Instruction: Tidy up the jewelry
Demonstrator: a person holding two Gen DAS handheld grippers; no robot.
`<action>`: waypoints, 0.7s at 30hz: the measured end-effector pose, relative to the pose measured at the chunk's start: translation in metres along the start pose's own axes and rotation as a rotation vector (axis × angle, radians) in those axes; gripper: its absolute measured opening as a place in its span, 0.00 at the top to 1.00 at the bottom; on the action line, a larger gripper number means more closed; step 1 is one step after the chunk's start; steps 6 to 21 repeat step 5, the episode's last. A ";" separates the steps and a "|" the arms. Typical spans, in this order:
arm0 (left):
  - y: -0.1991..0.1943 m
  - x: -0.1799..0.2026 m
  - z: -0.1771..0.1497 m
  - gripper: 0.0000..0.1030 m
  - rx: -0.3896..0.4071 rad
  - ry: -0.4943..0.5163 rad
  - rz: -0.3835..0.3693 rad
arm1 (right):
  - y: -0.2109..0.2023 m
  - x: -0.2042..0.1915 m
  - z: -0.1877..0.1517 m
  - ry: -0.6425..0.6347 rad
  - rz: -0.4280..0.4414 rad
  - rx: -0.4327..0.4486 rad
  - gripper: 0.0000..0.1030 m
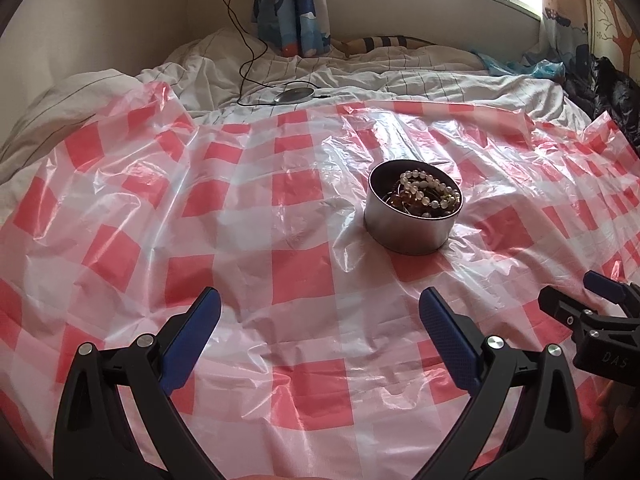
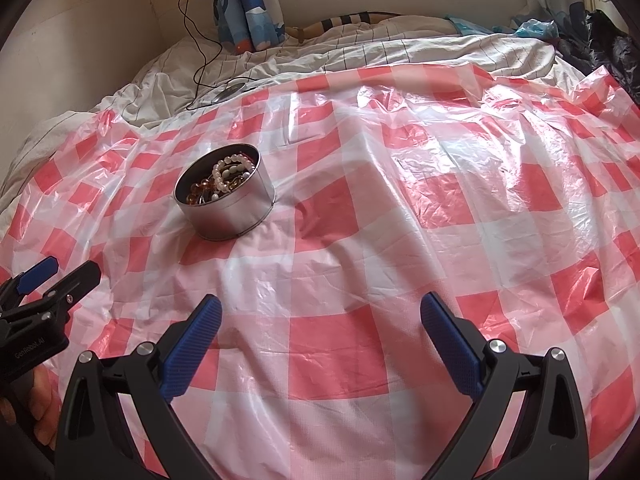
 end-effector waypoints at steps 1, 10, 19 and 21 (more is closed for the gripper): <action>0.000 0.000 0.000 0.07 -0.001 0.001 -0.002 | 0.000 0.000 -0.001 0.000 0.000 -0.001 0.07; -0.001 -0.001 0.000 0.07 0.001 -0.006 -0.010 | 0.000 0.000 0.000 0.000 0.001 -0.001 0.07; -0.001 -0.001 0.000 0.07 0.001 -0.006 -0.010 | 0.000 0.000 0.000 0.000 0.001 -0.001 0.07; -0.001 -0.001 0.000 0.07 0.001 -0.006 -0.010 | 0.000 0.000 0.000 0.000 0.001 -0.001 0.07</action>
Point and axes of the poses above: each gripper's, at about its wrist camera, not at the fingertips, and y roughly the way its jaws point, x to its right, z to its top, the point moved 9 cm from there along y, roughly the way its jaws point, and after that the axes turned 3 degrees about -z, right-handed, at the moved point
